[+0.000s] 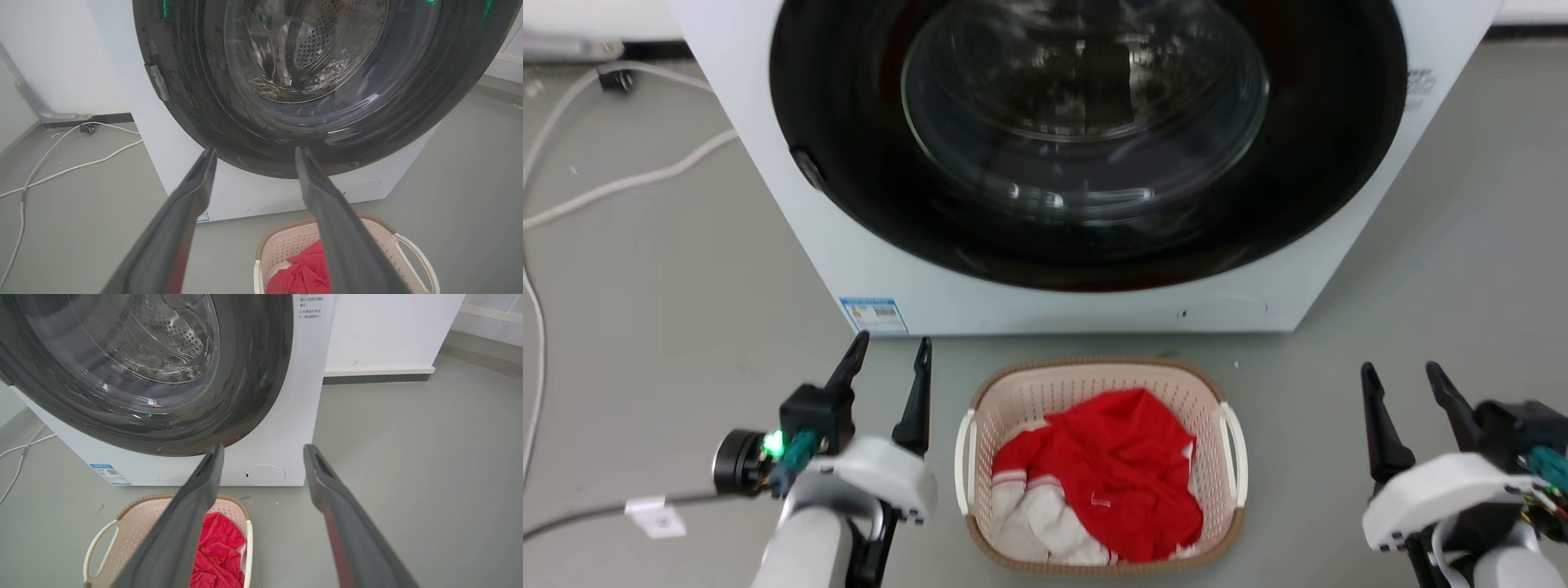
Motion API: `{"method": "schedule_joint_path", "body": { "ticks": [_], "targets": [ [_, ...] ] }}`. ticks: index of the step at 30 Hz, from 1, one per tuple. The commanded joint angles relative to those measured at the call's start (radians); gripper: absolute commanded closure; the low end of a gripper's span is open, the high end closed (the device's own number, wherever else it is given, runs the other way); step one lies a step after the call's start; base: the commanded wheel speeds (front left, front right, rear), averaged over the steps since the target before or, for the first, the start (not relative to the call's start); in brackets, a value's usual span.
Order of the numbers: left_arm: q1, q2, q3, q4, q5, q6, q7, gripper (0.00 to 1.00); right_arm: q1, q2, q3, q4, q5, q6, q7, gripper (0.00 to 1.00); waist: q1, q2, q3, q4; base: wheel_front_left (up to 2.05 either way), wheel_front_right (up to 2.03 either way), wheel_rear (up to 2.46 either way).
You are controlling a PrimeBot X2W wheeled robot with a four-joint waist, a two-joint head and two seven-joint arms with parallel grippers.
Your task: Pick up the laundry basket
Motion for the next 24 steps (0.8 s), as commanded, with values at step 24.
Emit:
{"method": "schedule_joint_path", "body": {
  "ticks": [24],
  "targets": [
    [-0.411,0.033,-0.157,0.511,-0.205,-0.096,0.315,0.0,-0.426,0.001,0.143,0.551,0.008,-0.001,0.189,0.0,-0.0001,0.0,0.399,-0.043,0.0,0.0,0.0]
  ]
}}
